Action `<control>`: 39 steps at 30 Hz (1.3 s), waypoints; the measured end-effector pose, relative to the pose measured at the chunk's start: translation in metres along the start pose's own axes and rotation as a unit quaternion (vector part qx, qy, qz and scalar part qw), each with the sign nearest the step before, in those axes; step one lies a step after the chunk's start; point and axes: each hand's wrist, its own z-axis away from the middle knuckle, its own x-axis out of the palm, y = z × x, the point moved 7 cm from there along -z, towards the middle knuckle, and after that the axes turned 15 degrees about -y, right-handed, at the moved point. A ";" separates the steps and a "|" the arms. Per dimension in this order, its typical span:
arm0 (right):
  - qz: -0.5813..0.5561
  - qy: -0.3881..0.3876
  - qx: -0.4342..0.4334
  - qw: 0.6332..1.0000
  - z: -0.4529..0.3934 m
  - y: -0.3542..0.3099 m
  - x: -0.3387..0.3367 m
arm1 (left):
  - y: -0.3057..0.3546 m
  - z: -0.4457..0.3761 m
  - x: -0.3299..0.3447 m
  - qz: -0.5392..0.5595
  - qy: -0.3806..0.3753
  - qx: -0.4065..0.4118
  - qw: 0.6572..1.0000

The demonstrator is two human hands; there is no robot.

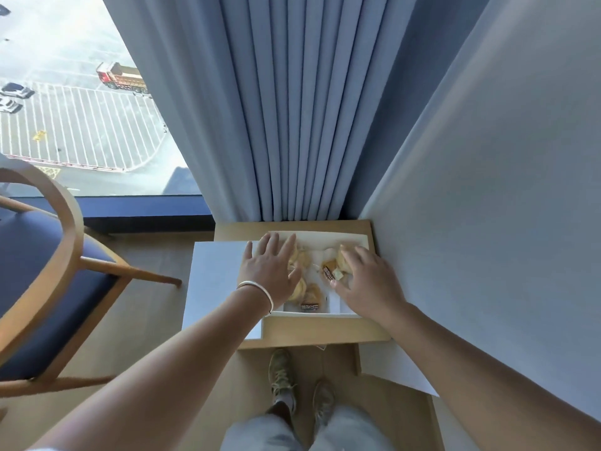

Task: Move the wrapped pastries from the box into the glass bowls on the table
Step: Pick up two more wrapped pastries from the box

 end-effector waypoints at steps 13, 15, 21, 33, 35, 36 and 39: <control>-0.013 -0.128 0.008 0.992 -0.078 0.026 0.092 | -0.008 -0.076 0.121 0.104 -0.161 -0.011 0.981; -0.047 -0.148 -0.007 0.988 -0.091 0.027 0.113 | -0.006 -0.090 0.140 0.137 -0.181 -0.027 0.974; -0.081 -0.170 -0.038 0.981 -0.131 0.027 0.157 | 0.005 -0.117 0.183 0.135 -0.220 -0.052 0.965; -0.007 -0.192 -0.072 0.979 -0.181 0.025 0.199 | 0.005 -0.136 0.203 0.120 -0.136 -0.088 0.979; 0.022 -0.186 -0.073 0.980 -0.185 0.025 0.201 | 0.004 -0.136 0.201 0.108 -0.124 -0.082 0.983; 0.037 -0.182 -0.071 0.980 -0.187 0.024 0.202 | 0.003 -0.136 0.200 0.103 -0.121 -0.077 0.984; 0.067 -0.180 -0.055 0.980 -0.191 0.020 0.203 | -0.001 -0.133 0.196 0.092 -0.130 -0.064 0.985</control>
